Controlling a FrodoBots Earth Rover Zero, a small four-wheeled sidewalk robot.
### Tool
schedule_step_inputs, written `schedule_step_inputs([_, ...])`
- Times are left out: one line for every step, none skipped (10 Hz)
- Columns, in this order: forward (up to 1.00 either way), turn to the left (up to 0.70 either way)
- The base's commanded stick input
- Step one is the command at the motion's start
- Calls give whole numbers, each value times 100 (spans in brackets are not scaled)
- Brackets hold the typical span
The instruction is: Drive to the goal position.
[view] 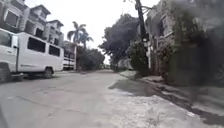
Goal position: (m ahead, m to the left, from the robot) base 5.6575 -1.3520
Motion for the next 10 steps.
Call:
schedule_step_inputs([50,0])
schedule_step_inputs([50,0])
schedule_step_inputs([50,0])
schedule_step_inputs([50,0])
schedule_step_inputs([50,0])
schedule_step_inputs([50,0])
schedule_step_inputs([50,0])
schedule_step_inputs([50,0])
schedule_step_inputs([50,0])
schedule_step_inputs([50,0])
